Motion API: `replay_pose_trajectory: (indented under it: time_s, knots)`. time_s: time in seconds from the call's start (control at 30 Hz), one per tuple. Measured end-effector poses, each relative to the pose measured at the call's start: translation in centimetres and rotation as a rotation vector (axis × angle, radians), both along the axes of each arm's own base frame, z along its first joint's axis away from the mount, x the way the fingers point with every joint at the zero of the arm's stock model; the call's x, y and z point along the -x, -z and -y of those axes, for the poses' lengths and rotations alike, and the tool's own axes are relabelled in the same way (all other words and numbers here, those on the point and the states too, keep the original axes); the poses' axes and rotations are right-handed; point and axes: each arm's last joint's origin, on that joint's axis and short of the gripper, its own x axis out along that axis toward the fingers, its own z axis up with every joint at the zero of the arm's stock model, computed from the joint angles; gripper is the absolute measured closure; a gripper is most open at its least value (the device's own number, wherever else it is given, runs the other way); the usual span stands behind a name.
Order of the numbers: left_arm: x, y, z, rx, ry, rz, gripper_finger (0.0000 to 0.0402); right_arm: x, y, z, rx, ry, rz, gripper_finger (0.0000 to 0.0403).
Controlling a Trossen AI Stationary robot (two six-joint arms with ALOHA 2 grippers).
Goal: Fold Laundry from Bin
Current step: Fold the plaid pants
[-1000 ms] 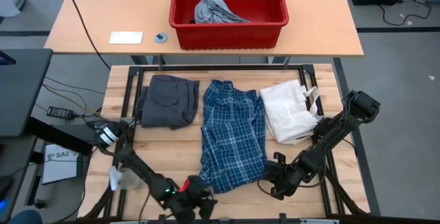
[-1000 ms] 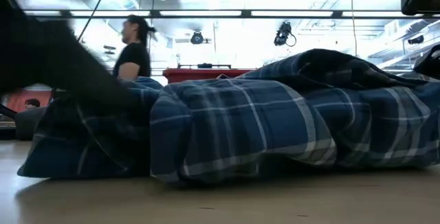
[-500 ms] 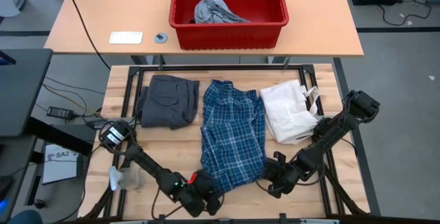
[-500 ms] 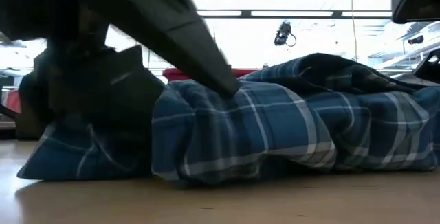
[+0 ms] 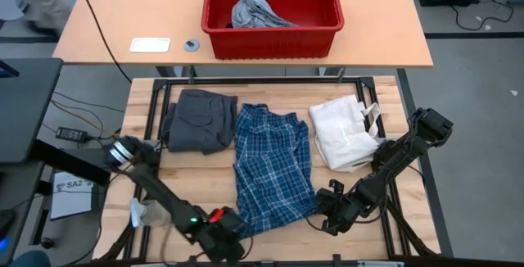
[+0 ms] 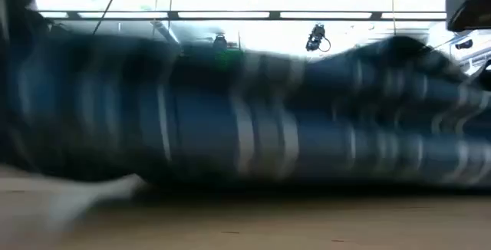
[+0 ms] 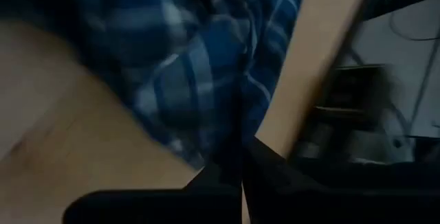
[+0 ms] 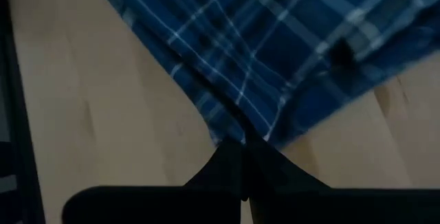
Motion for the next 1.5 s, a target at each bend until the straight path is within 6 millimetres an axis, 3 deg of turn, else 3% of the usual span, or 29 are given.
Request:
replay_pose_trajectory:
  time_s: [0.07,0.17,0.3,0.43,0.67,0.87,0.97,1.1,1.23,1.5]
  knots:
    - [1.1,-1.4,0.0,-0.014,0.004,-0.001,0.0399,0.2,0.0,-0.2,0.003,-0.012,0.003,0.0394]
    - [1.8,-1.9,0.1,-0.023,0.010,-0.007,0.0400,0.4,-0.1,-0.6,0.012,-0.042,0.014,0.0394]
    - [1.1,-2.1,1.0,0.056,0.066,0.065,0.0400,0.8,-0.1,-1.2,-0.006,-0.098,0.017,0.0392]
    - [0.5,-1.2,1.1,0.069,0.089,0.054,0.0392,0.7,-0.4,-2.2,-0.123,-0.153,0.035,0.0362]
    - [1.0,-2.7,1.2,0.141,0.101,0.056,0.0313,1.0,-1.6,-3.6,-0.301,-0.253,0.009,0.0269]
    - [1.7,-3.8,-0.3,0.085,0.015,0.024,0.0250,1.2,-2.0,-2.5,-0.185,-0.162,0.058,0.0220]
    - [0.4,-4.7,-1.6,-0.019,0.027,0.116,0.0239,0.5,-2.1,-2.0,-0.077,-0.174,0.151,0.0214]
    - [-2.1,-5.5,-2.9,-0.236,0.247,0.255,0.0237,-0.1,-2.0,-2.0,0.115,-0.355,0.259,0.0209]
    - [-4.0,-6.0,-4.9,-0.347,0.369,0.313,0.0237,-0.5,-2.1,-1.9,0.218,-0.465,0.307,0.0209]
    - [-6.0,-4.5,-6.2,-0.516,0.548,0.345,0.0237,-1.9,-2.5,-2.2,0.297,-0.558,0.433,0.0211]
